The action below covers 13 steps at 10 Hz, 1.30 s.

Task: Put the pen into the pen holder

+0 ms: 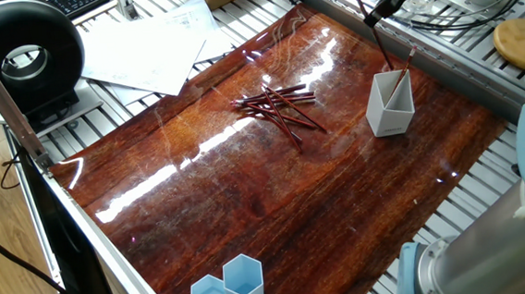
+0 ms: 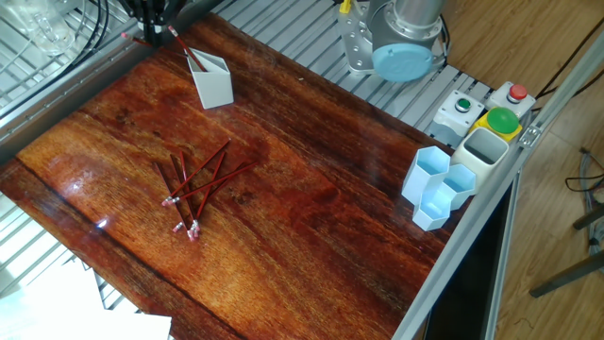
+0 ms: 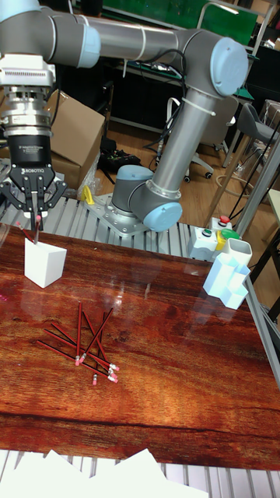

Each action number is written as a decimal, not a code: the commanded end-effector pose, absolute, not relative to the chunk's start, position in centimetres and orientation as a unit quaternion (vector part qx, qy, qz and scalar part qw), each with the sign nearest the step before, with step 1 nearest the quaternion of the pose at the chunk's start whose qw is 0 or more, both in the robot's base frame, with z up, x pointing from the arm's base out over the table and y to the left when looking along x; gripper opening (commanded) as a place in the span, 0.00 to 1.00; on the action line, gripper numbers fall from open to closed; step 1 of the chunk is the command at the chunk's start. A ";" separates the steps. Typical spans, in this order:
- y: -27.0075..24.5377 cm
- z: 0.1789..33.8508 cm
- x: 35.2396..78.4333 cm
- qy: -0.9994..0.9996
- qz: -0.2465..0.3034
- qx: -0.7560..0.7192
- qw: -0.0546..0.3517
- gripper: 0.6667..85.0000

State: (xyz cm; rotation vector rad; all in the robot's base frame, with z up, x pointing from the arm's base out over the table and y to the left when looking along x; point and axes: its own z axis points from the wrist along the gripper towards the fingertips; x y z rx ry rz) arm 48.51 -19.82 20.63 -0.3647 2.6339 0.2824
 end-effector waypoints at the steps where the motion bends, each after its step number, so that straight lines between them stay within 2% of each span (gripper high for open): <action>1: -19.5 21.0 48.5 0.959 0.120 -0.114 0.232 0.00; 8: -19.1 18.7 48.5 0.956 0.127 -0.099 0.246 0.00; 13: -20.1 18.6 49.0 0.960 0.095 -0.071 0.254 0.00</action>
